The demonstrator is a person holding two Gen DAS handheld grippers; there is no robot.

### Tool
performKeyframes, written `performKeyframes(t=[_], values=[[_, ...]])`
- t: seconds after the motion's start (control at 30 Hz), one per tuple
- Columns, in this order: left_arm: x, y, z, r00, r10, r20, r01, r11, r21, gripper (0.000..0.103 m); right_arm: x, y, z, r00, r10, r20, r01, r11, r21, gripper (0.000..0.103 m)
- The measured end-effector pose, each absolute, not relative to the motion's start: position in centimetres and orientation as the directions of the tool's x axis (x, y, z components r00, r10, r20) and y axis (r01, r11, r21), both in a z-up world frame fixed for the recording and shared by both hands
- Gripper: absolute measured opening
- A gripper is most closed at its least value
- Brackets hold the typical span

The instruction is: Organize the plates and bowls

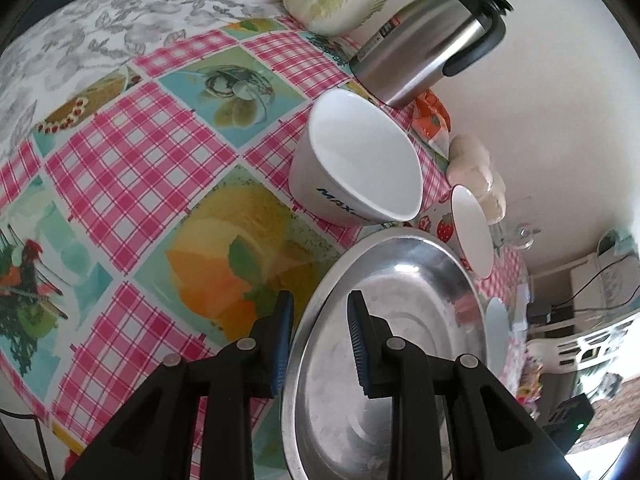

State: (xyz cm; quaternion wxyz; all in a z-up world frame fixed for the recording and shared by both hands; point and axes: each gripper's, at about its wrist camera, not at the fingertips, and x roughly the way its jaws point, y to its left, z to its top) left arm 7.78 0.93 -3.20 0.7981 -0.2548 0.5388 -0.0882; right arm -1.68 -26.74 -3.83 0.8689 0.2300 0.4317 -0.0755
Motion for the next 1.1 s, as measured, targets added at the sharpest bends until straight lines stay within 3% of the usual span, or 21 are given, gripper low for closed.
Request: performKeyframes(t=[0.27, 0.33, 0.4, 1.0, 1.1], values=[[7.8, 0.9, -2.4, 0.402, -0.379, -0.833, -0.111, 0.883, -0.455, 0.03, -1.6, -26.6, -3.6, 0.598, 0.049, -0.8, 0.338, 0.889, 0.307, 0.015], [7.8, 0.8, -2.1, 0.398, -0.36, -0.844, -0.104, 0.896, -0.431, 0.04, -1.6, -26.6, -3.5, 0.584, 0.03, -0.811, 0.35, 0.893, 0.285, 0.016], [7.8, 0.7, -2.0, 0.395, -0.358, -0.846, -0.097, 0.9, -0.426, 0.042, -1.7, -26.7, -3.4, 0.575, 0.019, -0.818, 0.355, 0.895, 0.27, 0.016], [7.8, 1.0, -2.2, 0.363, -0.322, -0.874, -0.094, 0.921, -0.378, 0.045, -1.6, -26.3, -3.3, 0.561, -0.005, -0.828, 0.362, 0.901, 0.24, 0.017], [7.7, 1.0, -2.1, 0.362, -0.307, -0.88, -0.093, 0.927, -0.362, 0.056, -1.6, -26.4, -3.3, 0.558, -0.001, -0.83, 0.361, 0.901, 0.242, 0.017]])
